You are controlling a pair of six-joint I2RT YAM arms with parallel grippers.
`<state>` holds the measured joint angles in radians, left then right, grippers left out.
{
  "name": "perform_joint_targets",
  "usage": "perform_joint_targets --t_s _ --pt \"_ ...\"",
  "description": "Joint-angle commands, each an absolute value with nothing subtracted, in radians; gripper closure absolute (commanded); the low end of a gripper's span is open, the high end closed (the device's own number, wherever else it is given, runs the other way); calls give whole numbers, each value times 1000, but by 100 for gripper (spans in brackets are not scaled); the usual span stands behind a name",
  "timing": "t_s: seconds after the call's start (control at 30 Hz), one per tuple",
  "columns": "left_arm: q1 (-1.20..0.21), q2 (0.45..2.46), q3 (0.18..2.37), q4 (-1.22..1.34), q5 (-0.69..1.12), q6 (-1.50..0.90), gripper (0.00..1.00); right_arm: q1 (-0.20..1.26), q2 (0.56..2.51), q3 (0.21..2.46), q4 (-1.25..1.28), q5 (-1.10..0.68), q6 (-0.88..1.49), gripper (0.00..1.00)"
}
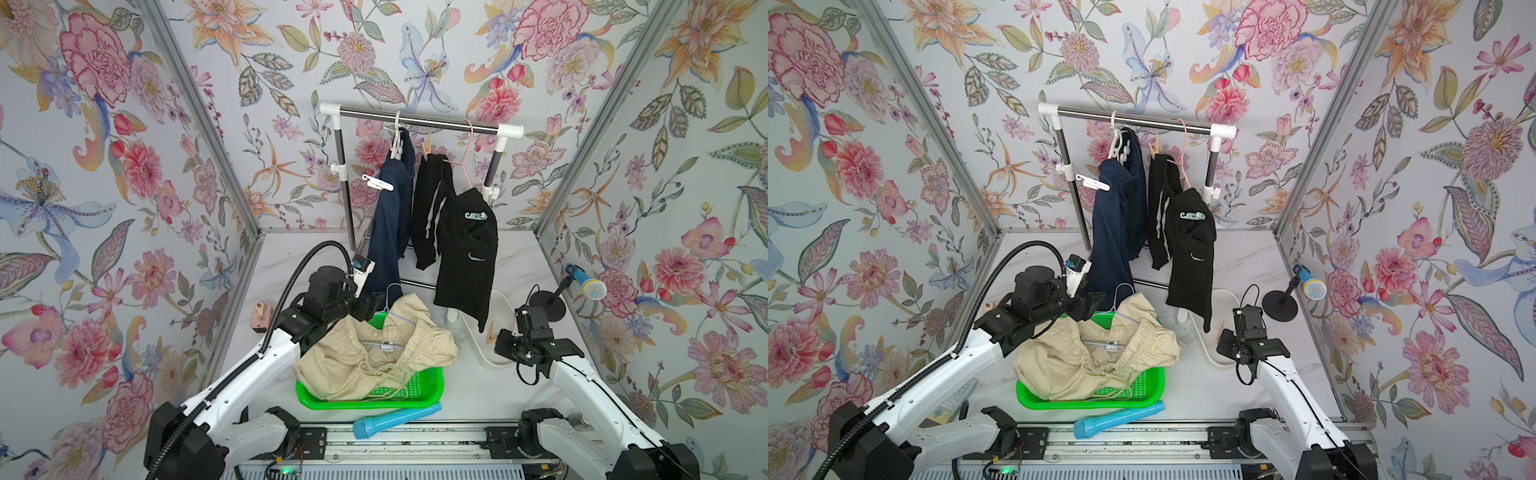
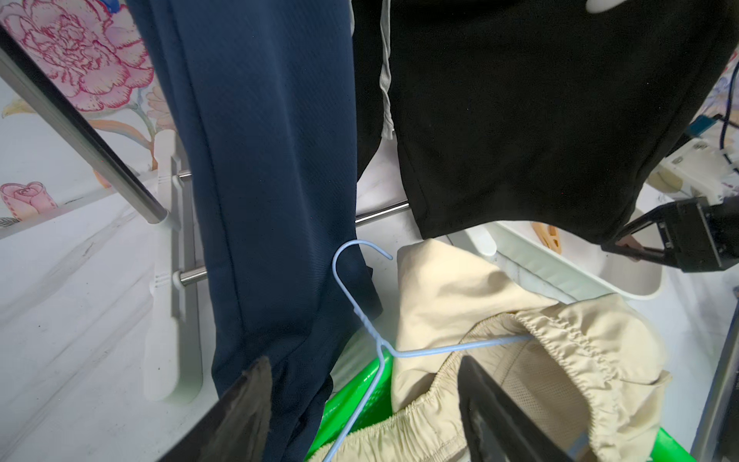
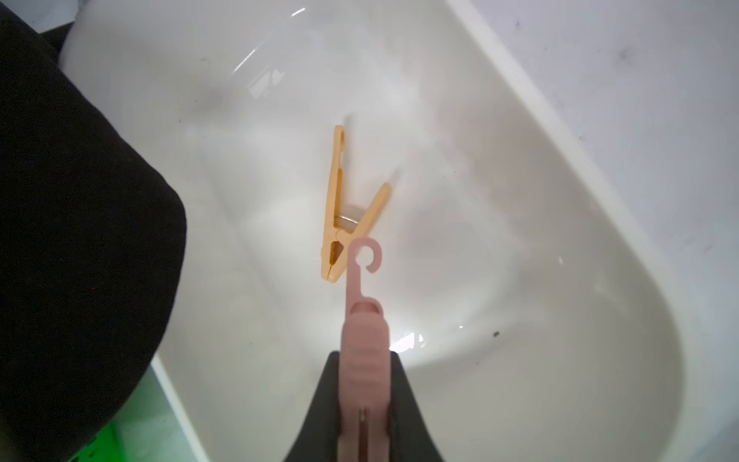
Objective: Remove the clothespins securing shorts to the hanger
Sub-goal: Place the clothespin in the storage box.
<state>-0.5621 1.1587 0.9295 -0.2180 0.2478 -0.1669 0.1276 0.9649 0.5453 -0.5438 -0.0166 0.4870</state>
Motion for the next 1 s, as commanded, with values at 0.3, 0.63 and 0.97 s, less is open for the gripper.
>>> perform_joint_targets --t_s 0.3,0.63,0.97 --pt "-569 1249 962 -333 229 54 30 97 1163 633 -361 -148 445 93" --pt "-569 1246 942 -311 232 61 27 93 1281 679 -315 -160 421 68" --pt "-569 1296 975 -377 205 244 30 67 1171 677 -357 -125 417 56"
